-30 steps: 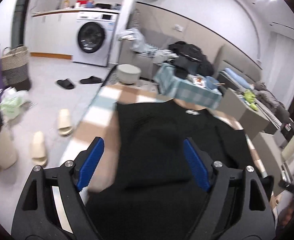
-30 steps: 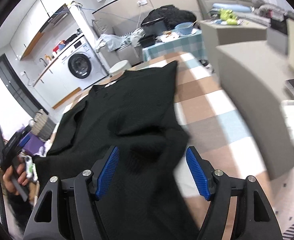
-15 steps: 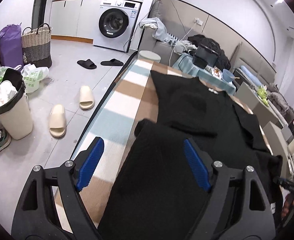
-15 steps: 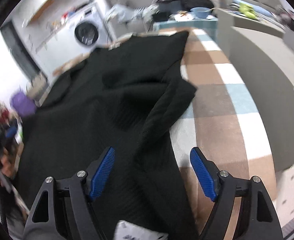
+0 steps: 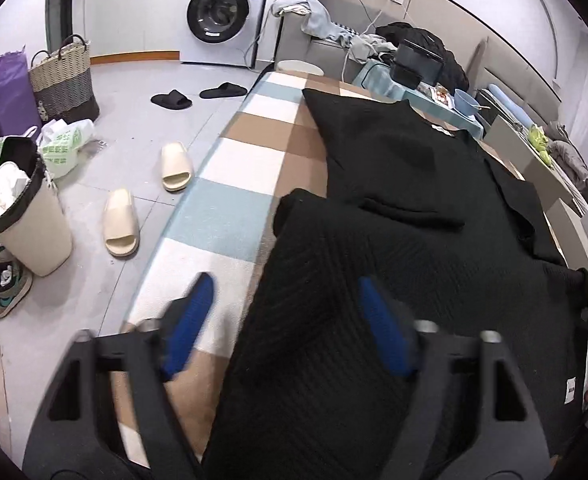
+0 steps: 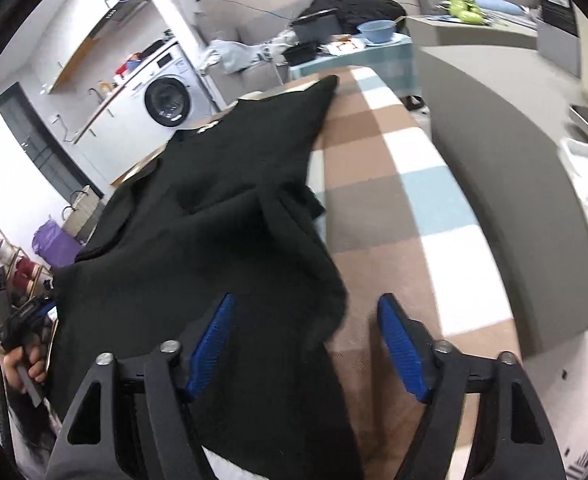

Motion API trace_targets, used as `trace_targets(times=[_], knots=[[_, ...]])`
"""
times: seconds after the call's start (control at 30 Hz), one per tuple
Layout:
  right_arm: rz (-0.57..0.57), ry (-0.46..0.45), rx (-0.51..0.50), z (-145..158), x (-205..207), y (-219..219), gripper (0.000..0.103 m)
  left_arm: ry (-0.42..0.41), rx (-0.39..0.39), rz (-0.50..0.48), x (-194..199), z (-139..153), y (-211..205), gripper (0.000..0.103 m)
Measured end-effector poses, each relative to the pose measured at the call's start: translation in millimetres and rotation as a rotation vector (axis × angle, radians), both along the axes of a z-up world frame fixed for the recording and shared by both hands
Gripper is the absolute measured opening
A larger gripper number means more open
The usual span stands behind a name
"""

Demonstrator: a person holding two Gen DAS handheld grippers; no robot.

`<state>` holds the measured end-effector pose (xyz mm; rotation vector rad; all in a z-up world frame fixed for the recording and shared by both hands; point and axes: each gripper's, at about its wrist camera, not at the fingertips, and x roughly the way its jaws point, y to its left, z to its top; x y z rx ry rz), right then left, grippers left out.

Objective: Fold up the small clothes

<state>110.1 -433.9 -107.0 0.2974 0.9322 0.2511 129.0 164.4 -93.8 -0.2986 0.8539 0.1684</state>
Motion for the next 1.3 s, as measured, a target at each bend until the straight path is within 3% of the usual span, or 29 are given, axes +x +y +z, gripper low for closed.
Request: trace_targets(times=[0.03,0.1,0.17,0.33,0.5,0.73,0.93,1.2,1.3], knots=[[0.013,0.002,0.006,0,3,1,0.052,0.0,0.002,-0.001,4,-1,-2,0.026],[0.048,-0.012,0.019,0,9,3,0.018,-0.024,-0.007,-0.03,7,-2,-6,0.004],[0.054,-0.042,0.005,0,9,5,0.006,-0.082,0.007,-0.035,3,4,-10,0.003],[0.012,-0.18,0.065,26,-7,3,0.004,-0.228,0.012,-0.055,-36,36,-17,0.002],[-0.016,-0.313,0.059,49,-38,-2,0.004,-0.335,0.053,-0.053,-77,63,-24,0.002],[-0.025,-0.359,0.062,72,-77,-16,0.004,-0.409,0.048,-0.054,-123,88,-26,0.002],[-0.05,-0.356,0.055,81,-85,-23,0.004,-0.366,0.04,-0.065,-129,87,-25,0.002],[-0.116,-0.203,0.02,60,3,-2,0.004,-0.164,-0.02,0.002,-54,45,-6,0.002],[-0.127,-0.135,-0.078,42,39,13,0.004,-0.109,-0.011,0.012,-31,28,-4,0.003]])
